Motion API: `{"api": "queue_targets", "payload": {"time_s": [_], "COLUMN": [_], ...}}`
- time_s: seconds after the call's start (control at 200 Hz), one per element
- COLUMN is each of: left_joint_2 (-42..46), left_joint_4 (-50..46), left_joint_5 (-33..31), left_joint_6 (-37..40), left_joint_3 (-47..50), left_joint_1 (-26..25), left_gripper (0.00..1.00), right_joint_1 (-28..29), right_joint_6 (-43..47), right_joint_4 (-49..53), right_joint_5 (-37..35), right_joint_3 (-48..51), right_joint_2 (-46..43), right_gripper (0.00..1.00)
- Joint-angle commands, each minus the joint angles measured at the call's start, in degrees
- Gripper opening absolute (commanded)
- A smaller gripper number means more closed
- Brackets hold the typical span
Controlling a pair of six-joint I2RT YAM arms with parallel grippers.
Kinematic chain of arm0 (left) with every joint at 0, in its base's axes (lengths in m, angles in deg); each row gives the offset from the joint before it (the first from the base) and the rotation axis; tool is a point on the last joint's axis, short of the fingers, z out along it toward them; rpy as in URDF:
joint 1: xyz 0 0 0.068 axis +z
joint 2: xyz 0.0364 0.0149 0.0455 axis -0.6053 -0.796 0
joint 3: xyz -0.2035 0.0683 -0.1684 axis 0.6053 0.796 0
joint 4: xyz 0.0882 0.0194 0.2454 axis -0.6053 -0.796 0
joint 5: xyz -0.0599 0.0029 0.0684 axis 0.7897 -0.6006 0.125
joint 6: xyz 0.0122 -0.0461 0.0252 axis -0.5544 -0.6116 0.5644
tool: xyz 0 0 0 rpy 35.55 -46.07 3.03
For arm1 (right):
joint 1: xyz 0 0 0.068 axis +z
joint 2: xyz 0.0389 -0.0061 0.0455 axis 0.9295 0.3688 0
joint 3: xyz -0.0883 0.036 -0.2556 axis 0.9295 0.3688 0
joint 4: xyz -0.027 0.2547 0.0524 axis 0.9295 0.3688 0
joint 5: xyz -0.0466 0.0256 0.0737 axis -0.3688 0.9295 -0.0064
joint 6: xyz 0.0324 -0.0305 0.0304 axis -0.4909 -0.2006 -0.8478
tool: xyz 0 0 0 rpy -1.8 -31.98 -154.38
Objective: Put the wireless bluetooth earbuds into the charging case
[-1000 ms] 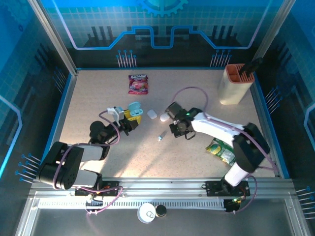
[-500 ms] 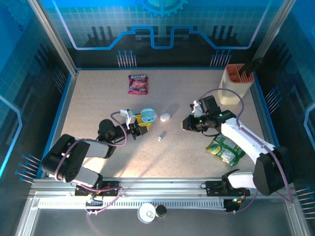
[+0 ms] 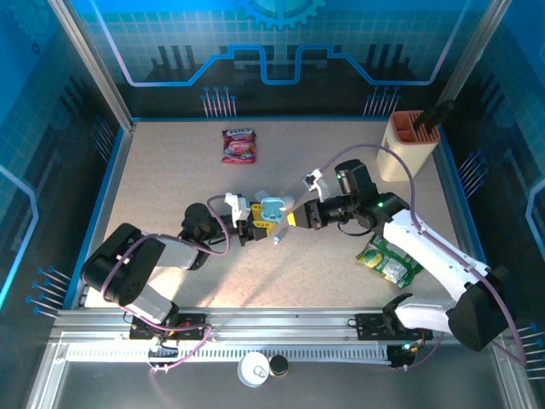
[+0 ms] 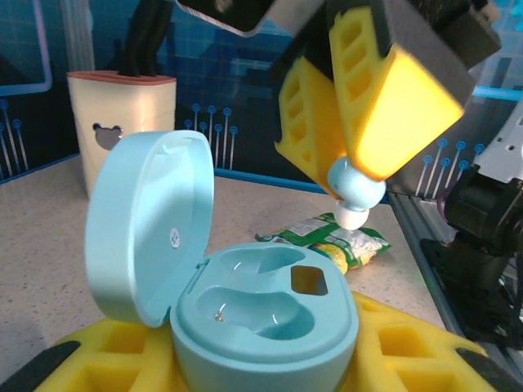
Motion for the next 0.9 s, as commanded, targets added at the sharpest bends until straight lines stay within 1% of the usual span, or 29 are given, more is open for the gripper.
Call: {"api": "queue_targets", "payload": {"time_s": [0.0, 0.085, 0.325, 0.52, 0.705, 0.84, 0.895], "left_joint_2": [-0.2, -0.1, 0.1, 0.4, 0.6, 0.6, 0.7], "left_joint_4": [2.0, 1.9, 1.9, 2.0, 2.0, 2.0, 2.0], "left_joint_5": [4.1, 5.1, 6.7, 6.5, 5.6, 5.1, 5.1], "left_joint_6": [2.4, 2.5, 2.3, 2.2, 1.6, 1.5, 1.4], "left_joint_3": [-1.1, -0.9, -0.9, -0.8, -1.1, -1.3, -1.3], "left_joint_1": [-0.4, -0.3, -0.4, -0.5, -0.4, -0.5, -0.4], "left_gripper": [0.29, 0.29, 0.3, 0.3, 0.31, 0.31, 0.31], "right_joint_1": [1.9, 2.5, 2.6, 3.0, 3.2, 3.2, 3.2], "right_joint_6": [3.1, 3.1, 3.6, 3.0, 4.0, 4.2, 4.1], "right_joint_4": [-1.4, -2.9, -2.8, -3.3, -2.0, -1.6, -1.1], "right_joint_5": [1.1, 0.7, -0.3, 0.4, -1.7, -3.1, -4.0], "right_joint_3": [-2.5, -3.0, -4.3, -4.1, -3.6, -3.5, -3.7], "right_joint_2": [1.7, 2.3, 4.5, 6.7, 7.4, 8.0, 8.0], "right_gripper": [0.19, 0.19, 0.19, 0.19, 0.2, 0.26, 0.33]}}
